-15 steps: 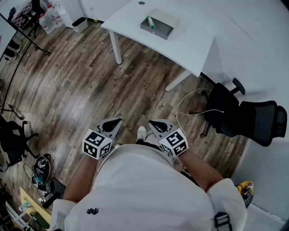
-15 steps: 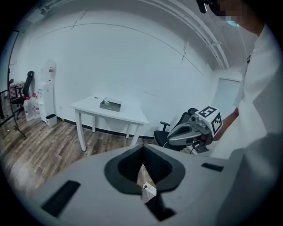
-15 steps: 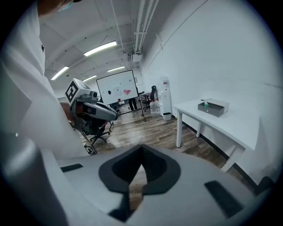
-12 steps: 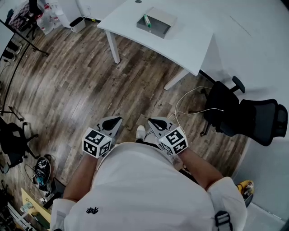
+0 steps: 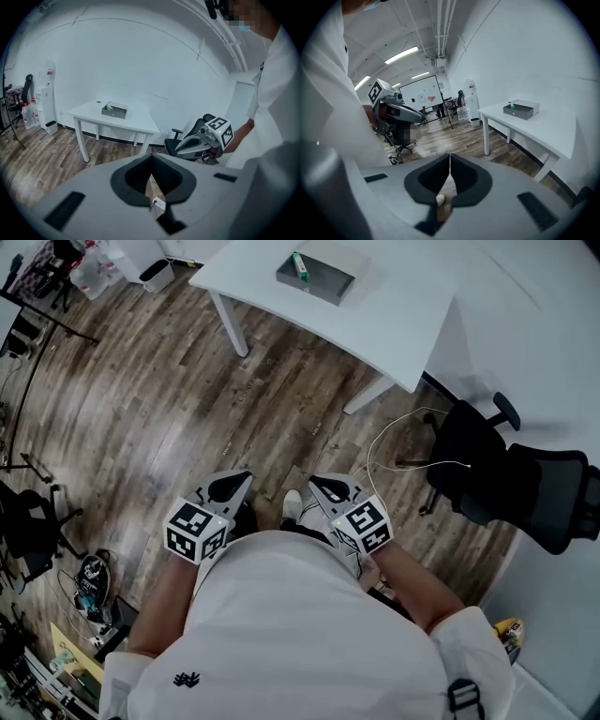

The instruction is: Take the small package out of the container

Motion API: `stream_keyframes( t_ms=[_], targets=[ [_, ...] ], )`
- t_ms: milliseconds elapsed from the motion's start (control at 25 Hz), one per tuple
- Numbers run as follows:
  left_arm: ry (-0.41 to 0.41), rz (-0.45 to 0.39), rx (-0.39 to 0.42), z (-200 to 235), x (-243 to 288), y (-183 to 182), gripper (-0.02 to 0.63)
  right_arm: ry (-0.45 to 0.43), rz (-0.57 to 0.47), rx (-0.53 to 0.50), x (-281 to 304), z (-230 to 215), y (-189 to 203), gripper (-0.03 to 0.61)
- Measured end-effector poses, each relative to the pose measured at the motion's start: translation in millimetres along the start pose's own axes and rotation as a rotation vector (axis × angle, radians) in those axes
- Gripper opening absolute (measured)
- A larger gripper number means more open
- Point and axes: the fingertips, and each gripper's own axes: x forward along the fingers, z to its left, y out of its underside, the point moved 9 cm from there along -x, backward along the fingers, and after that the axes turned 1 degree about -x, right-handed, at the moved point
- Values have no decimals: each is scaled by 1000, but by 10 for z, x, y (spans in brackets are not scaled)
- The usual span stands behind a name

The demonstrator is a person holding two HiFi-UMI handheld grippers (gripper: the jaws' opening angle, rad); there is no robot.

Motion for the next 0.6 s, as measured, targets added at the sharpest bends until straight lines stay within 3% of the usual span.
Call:
stream_keyframes(
  t_ms=[280, 600],
  targets=[
    [34, -33, -18, 528, 90, -151, 6, 60, 2, -13, 328, -268, -313, 11],
    [136, -51, 49, 1528, 191, -684, 6, 191, 17, 40, 890, -559, -931, 11]
  ],
)
